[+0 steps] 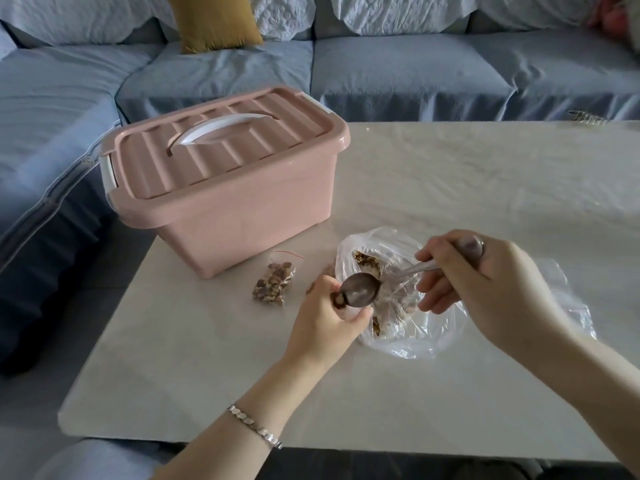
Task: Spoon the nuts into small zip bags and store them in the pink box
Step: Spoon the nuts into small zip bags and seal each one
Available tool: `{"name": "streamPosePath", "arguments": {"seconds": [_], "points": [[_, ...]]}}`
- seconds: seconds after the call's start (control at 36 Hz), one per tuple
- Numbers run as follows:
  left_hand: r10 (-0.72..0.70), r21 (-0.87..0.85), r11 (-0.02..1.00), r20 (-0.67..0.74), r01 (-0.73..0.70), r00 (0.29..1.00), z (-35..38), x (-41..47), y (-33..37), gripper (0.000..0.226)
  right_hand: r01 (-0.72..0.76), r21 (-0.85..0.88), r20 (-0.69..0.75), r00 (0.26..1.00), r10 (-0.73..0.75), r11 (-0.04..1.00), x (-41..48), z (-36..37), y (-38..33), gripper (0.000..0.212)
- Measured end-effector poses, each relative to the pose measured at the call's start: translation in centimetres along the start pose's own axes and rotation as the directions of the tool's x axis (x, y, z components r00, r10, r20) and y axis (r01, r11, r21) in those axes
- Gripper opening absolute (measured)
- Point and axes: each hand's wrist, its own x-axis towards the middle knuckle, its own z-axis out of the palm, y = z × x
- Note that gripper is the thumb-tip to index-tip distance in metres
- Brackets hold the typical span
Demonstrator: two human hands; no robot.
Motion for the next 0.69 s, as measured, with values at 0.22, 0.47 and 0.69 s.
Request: {"name": "streamPosePath", "arguments": {"seconds": [0.22,0.47,0.69], "points": [[-0.021,0.000,1.000,0.010,0.021,1.000,-0.2,-0.2,-0.2,0.033,0.100,-0.042,0.001,0.995,-0.100,0.994,-0.6,-0.2,-0.6,0.026],[0.030,0.007,1.000,-0.078,-0.030,0.996,-1.2,-0.4,-0.5,0.034,0.084,0.096,0.028,0.996,-0.087,0.992,-0.8,0.4,0.3,0.025],[-0.126,-0.055,0.992,-0.402,0.114,0.907,-4.3,2.9,-2.5,0.031,0.043,0.336,-0.197,0.980,0.026,0.941,-1.7,-1.8,4.1,0.028]]}}
